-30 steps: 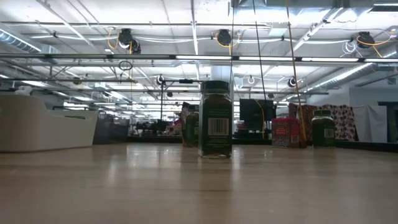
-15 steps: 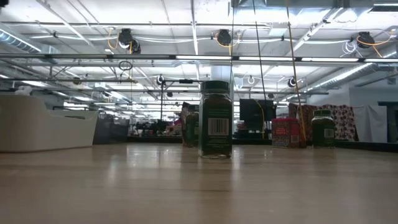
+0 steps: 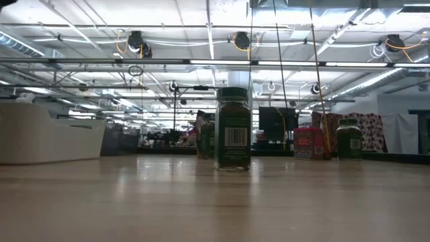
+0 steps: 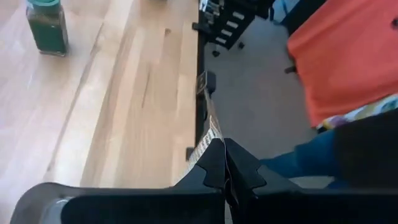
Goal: Sort spices by type
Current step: Put the orange seasoning bag into the bottom black bin
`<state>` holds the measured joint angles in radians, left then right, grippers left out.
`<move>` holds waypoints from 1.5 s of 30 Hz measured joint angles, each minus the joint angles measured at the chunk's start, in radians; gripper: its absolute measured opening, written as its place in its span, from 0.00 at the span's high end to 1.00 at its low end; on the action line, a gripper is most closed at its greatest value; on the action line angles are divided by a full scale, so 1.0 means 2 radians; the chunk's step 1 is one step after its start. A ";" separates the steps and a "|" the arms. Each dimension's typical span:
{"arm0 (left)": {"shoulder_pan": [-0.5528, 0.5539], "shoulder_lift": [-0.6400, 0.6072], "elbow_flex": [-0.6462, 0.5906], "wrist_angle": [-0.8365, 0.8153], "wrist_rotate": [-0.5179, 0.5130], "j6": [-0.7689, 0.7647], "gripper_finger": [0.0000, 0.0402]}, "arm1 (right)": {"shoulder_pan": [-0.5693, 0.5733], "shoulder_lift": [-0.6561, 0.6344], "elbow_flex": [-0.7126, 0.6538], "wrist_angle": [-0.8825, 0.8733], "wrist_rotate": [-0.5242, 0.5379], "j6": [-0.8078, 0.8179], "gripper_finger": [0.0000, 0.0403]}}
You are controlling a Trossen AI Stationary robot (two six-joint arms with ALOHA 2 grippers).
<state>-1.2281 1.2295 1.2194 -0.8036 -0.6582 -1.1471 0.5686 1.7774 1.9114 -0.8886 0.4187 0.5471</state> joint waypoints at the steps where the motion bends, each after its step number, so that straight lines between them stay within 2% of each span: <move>1: -0.013 0.005 0.000 -0.009 -0.014 0.000 1.00 | 0.000 0.000 0.000 0.011 0.000 0.011 0.48; 5: -0.071 0.018 -0.002 -0.051 -0.087 -0.035 1.00 | 0.003 0.005 0.000 0.060 0.017 0.056 0.48; 8: -0.117 0.020 -0.026 -0.047 -0.125 -0.062 1.00 | 0.004 0.017 0.000 0.107 0.033 0.073 0.48; 12: -0.164 0.022 -0.064 -0.043 -0.157 -0.108 1.00 | 0.004 0.037 0.000 0.150 0.039 0.098 0.48; 17: -0.187 0.022 -0.108 -0.046 -0.190 -0.128 1.00 | 0.005 0.063 0.000 0.175 0.042 0.138 0.49; 28: -0.199 0.023 -0.204 0.033 -0.199 -0.144 1.00 | 0.005 0.109 0.000 0.185 0.036 0.218 0.49; 37: -0.199 0.023 -0.241 0.049 -0.199 -0.142 1.00 | 0.005 0.109 0.000 0.196 0.037 0.214 0.49; 45: -0.198 0.025 -0.276 0.101 -0.201 -0.140 1.00 | 0.005 0.109 0.000 0.196 0.037 0.213 0.49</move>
<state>-1.6245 1.2799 0.6668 -0.6017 -1.0611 -1.4264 0.5777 1.9961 1.9110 -0.4973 0.4923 0.9722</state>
